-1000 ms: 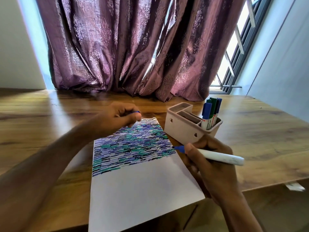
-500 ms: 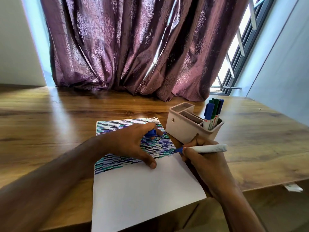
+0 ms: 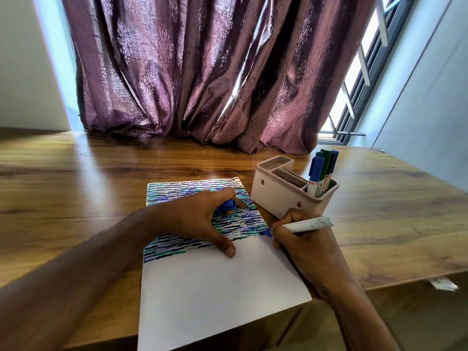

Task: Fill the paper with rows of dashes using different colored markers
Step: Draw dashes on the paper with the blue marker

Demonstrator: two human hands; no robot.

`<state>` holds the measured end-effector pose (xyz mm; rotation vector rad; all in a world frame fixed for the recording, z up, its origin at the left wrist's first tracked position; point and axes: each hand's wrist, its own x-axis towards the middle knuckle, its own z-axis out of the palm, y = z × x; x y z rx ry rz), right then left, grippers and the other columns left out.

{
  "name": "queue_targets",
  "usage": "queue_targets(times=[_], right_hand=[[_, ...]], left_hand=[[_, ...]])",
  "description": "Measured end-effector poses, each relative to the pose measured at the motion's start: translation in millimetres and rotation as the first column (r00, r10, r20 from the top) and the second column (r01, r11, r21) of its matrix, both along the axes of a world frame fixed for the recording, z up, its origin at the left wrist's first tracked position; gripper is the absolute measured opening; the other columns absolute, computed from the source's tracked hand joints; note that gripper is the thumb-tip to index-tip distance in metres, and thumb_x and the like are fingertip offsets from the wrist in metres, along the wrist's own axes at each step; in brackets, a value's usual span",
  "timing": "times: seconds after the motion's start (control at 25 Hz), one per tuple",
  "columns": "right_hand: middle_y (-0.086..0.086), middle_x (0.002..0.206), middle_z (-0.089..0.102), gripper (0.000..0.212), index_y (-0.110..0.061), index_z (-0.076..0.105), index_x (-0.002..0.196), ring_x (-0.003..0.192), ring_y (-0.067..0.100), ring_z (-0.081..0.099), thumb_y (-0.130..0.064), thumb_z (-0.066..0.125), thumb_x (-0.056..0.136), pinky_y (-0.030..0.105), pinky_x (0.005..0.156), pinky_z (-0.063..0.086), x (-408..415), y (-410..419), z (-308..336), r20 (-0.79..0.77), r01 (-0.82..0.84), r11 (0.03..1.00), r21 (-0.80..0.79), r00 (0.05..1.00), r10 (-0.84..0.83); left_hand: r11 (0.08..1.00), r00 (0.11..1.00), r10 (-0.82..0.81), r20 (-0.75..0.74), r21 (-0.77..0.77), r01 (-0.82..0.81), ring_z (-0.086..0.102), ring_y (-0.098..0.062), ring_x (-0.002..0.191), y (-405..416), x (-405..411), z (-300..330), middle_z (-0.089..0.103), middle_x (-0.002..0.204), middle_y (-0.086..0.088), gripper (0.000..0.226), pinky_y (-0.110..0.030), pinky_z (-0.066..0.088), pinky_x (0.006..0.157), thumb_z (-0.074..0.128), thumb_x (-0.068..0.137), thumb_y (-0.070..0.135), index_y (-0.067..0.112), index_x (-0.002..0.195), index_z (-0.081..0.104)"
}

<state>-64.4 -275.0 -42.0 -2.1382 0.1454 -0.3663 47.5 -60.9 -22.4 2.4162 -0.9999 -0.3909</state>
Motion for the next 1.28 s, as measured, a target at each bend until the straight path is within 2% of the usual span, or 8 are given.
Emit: queue_targets(times=[0.12,0.32,0.48,0.68,0.8,1.08,1.2,1.28], right_hand=[[-0.002,0.079,0.068,0.01,-0.015,0.066,0.081,0.074,0.01,0.066,-0.023,0.067,0.087,0.016,0.058,0.054,-0.2,0.6,1.0,-0.003,-0.008,0.999,-0.039,1.0,0.007],[-0.009,0.071,0.065,0.014,-0.02,0.063,0.073,0.073,-0.006,0.063,-0.022,0.067,0.087,0.01,0.051,0.05,-2.2,1.8,2.5,0.008,-0.042,0.999,-0.033,0.999,0.042],[-0.009,0.073,0.066,0.011,-0.018,0.065,0.077,0.073,-0.006,0.064,-0.023,0.067,0.087,0.012,0.051,0.05,-1.7,2.7,2.9,0.004,-0.042,0.999,-0.012,0.999,0.042],[-0.009,0.069,0.064,0.017,-0.018,0.062,0.071,0.072,-0.007,0.064,-0.017,0.066,0.087,0.01,0.05,0.05,-5.3,3.8,6.0,0.039,-0.058,0.998,0.0,0.998,0.058],[-0.01,0.07,0.063,0.015,-0.017,0.063,0.072,0.073,-0.009,0.062,-0.017,0.066,0.087,0.008,0.051,0.05,-3.5,3.9,5.5,0.039,-0.05,0.998,-0.024,0.998,0.051],[-0.007,0.066,0.06,0.02,-0.018,0.06,0.069,0.066,-0.008,0.06,-0.016,0.066,0.088,0.008,0.049,0.049,-3.0,4.7,4.7,0.046,-0.011,1.0,-0.026,0.999,0.012],[-0.004,0.066,0.063,0.017,-0.014,0.062,0.071,0.065,0.004,0.062,-0.017,0.066,0.087,0.016,0.049,0.051,-1.6,3.0,2.9,0.048,-0.008,1.0,-0.02,0.999,0.009],[-0.004,0.068,0.063,0.016,-0.016,0.062,0.072,0.065,0.009,0.062,-0.018,0.066,0.087,0.017,0.051,0.05,-1.8,3.1,3.4,0.035,0.0,1.0,-0.028,0.999,0.001]], left_hand=[[1.0,1.0,0.002,0.005,0.006,-0.002,0.048,-0.009,0.116,-0.7,0.5,0.0,0.046,0.132,0.015,0.09,-0.022,0.04,0.096,0.084,0.062,0.055,0.039,0.136,0.035],[1.0,1.0,0.012,-0.016,0.016,-0.011,0.047,-0.008,0.114,-1.6,-1.0,2.3,0.043,0.127,0.018,0.085,-0.018,0.038,0.092,0.084,0.063,0.053,0.043,0.132,0.035],[1.0,0.999,0.022,-0.027,0.011,-0.022,0.045,-0.008,0.118,-1.6,-2.5,3.2,0.041,0.13,0.018,0.096,-0.018,0.037,0.095,0.084,0.064,0.051,0.035,0.143,0.031],[1.0,0.999,0.022,-0.029,0.009,-0.022,0.046,-0.008,0.115,-0.7,-2.3,1.9,0.044,0.133,0.015,0.093,-0.016,0.037,0.09,0.084,0.063,0.052,0.037,0.139,0.033],[1.0,0.999,0.024,-0.025,0.012,-0.024,0.047,-0.011,0.12,-0.3,-2.4,2.7,0.044,0.133,0.015,0.095,-0.022,0.039,0.096,0.084,0.063,0.054,0.037,0.14,0.032],[1.0,1.0,0.012,-0.02,-0.01,-0.013,0.049,-0.007,0.113,-0.3,-2.9,2.8,0.046,0.128,0.018,0.089,-0.018,0.039,0.091,0.085,0.062,0.054,0.039,0.135,0.037],[1.0,1.0,0.007,-0.027,0.001,-0.006,0.052,-0.007,0.112,-0.4,-1.9,0.9,0.049,0.128,0.016,0.087,-0.021,0.043,0.093,0.084,0.06,0.058,0.041,0.131,0.039],[1.0,1.0,0.003,-0.028,-0.013,-0.003,0.051,-0.006,0.111,-0.1,-2.2,0.6,0.048,0.126,0.018,0.088,-0.016,0.042,0.089,0.085,0.061,0.056,0.04,0.134,0.039]])
